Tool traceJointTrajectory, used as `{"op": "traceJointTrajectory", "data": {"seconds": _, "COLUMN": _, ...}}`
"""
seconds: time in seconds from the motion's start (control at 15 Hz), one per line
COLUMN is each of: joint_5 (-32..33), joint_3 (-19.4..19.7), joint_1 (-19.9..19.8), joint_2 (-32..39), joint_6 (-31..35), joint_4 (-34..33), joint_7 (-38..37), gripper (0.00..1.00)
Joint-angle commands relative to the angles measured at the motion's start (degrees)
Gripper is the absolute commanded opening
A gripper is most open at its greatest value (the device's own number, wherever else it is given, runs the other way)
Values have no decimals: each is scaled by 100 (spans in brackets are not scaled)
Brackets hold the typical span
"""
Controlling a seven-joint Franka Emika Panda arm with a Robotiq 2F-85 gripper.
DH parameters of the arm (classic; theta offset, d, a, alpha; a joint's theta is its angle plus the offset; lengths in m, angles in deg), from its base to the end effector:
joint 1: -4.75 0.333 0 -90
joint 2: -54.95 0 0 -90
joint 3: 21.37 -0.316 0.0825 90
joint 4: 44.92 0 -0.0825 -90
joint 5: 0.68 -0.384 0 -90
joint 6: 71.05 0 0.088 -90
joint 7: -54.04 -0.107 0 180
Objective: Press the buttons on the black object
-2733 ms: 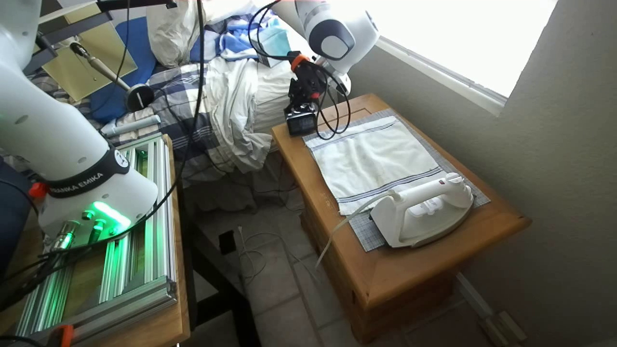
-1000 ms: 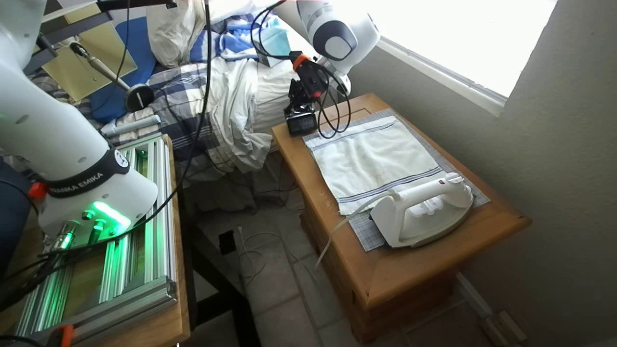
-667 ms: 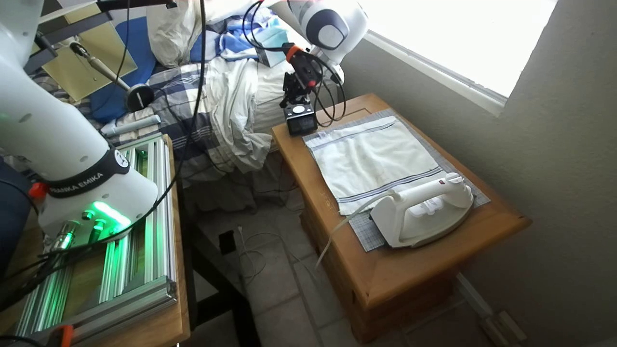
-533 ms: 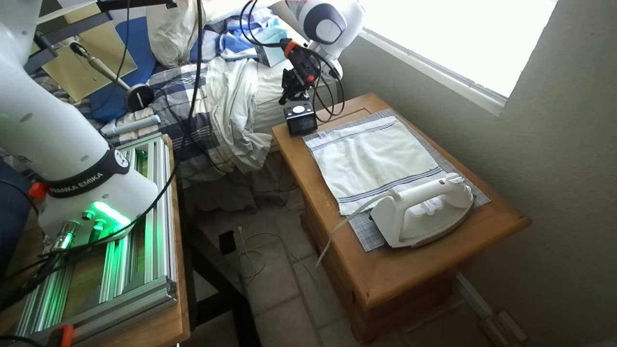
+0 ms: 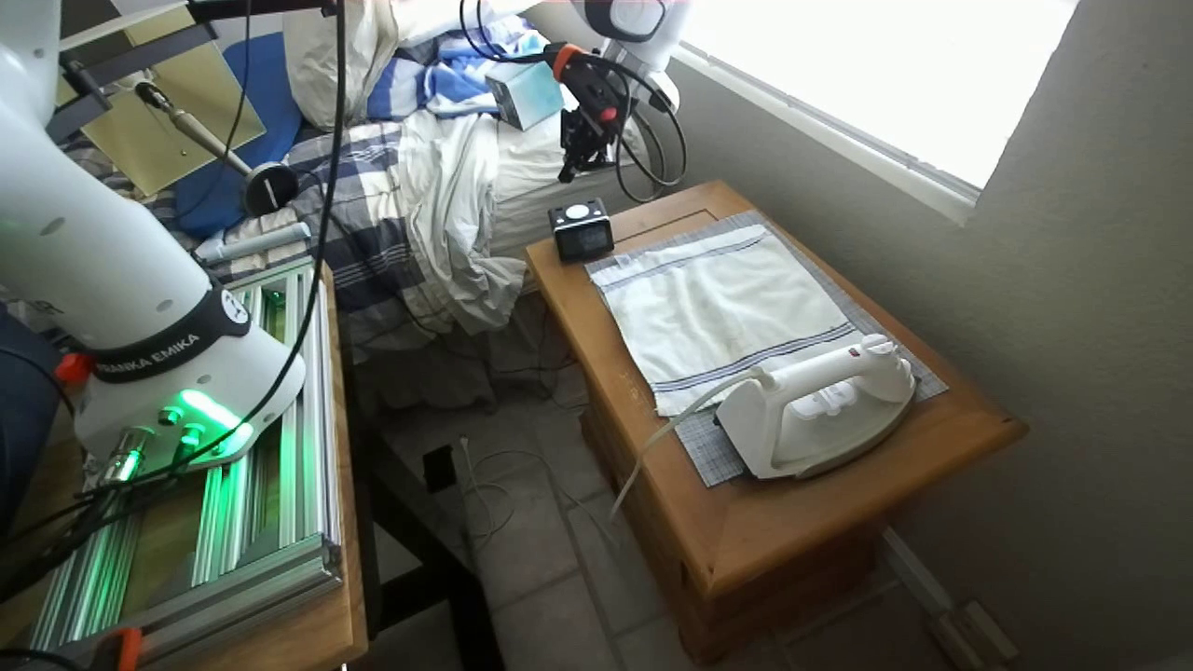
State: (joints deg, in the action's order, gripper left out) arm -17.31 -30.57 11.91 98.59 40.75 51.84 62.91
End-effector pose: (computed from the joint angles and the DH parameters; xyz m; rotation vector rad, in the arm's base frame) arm 0.5879 0.1874 0.1345 -2.7072 -0.3357 0.7225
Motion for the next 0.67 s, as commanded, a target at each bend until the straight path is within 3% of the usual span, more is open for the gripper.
{"op": "traceJointTrajectory", "data": {"seconds": 0.0, "joint_5": 138, "joint_3": 151, "joint_1": -70, "joint_2": -399, "joint_6": 516, "joint_4": 449, "joint_7": -237, "gripper": 0}}
{"op": "traceJointTrajectory", "data": {"seconds": 0.13, "joint_5": 107, "joint_3": 74, "joint_1": -110, "joint_2": -164, "joint_6": 352, "joint_4": 147, "joint_7": -138, "gripper": 1}}
{"op": "traceJointTrajectory", "data": {"seconds": 0.6, "joint_5": 124, "joint_3": 133, "joint_1": -176, "joint_2": -206, "joint_6": 484, "joint_4": 222, "joint_7": -161, "gripper": 0}}
